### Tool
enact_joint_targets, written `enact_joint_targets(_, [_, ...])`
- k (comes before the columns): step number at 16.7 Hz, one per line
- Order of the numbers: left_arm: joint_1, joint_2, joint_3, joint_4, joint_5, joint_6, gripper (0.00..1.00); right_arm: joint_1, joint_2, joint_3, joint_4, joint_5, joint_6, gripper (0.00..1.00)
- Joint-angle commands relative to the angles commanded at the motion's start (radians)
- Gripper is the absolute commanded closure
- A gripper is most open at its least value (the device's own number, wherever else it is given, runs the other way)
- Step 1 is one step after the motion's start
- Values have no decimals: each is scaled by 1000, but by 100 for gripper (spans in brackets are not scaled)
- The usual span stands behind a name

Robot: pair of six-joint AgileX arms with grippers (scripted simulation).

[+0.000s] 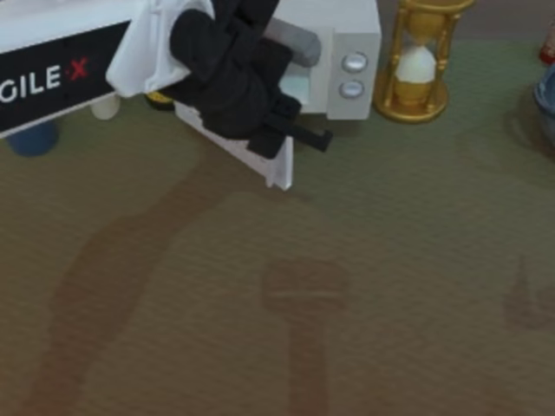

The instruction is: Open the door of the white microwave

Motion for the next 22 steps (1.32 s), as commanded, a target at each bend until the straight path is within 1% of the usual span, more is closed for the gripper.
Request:
enact_joint_targets(5, [-4,0,-3,1,9,0,100,0,0,0,0,0,0,0])
enact_joint_targets(12, [45,-63,-81,12,80,138,100,0,0,0,0,0,0,0])
enact_joint_targets(22, [47,-65,-85,12,83,143,100,0,0,0,0,0,0,0])
